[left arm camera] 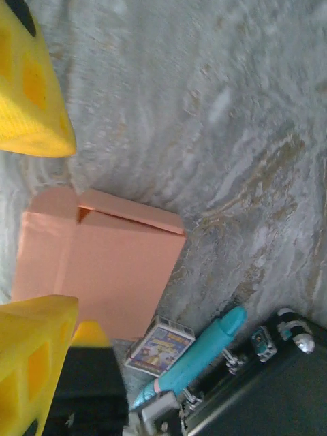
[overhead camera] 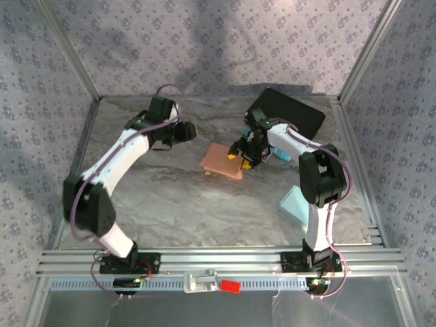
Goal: Fold the paper box
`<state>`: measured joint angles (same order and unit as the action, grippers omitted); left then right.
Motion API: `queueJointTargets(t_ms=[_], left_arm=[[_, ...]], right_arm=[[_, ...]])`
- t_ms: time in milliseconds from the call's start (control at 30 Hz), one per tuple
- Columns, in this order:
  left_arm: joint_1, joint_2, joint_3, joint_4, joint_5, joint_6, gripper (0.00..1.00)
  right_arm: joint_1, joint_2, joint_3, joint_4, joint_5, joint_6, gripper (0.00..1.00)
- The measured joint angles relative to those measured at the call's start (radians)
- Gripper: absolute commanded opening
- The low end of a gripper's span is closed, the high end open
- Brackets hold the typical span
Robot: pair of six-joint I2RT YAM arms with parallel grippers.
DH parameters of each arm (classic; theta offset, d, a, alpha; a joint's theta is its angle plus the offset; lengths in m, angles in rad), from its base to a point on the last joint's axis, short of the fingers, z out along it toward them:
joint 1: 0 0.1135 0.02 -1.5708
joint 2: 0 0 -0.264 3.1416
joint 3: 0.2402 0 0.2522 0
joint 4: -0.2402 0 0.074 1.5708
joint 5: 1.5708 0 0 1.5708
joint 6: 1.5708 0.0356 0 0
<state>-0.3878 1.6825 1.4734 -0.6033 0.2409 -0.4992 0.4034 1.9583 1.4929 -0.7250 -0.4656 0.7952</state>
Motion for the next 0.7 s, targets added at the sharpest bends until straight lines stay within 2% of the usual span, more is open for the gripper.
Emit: queueJointTargets(t_ms=[267,500,700], left_arm=[[0.006,0.304,0.116,-0.022,0.206,0.142,0.55],[0.002,0.351,0.116,-0.012,0.280,0.185,0.55],[-0.002,0.351,0.050,0.069,0.325,0.191,0.55]], right_arm=[[-0.037,-0.006,-0.022,-0.002,-0.054,-0.132,0.72],[-0.055,0.002,-0.018,-0.003,-0.104,-0.202,0.73],[-0.055,0.056,-0.009,-0.004,-0.126,-0.233,0.73]])
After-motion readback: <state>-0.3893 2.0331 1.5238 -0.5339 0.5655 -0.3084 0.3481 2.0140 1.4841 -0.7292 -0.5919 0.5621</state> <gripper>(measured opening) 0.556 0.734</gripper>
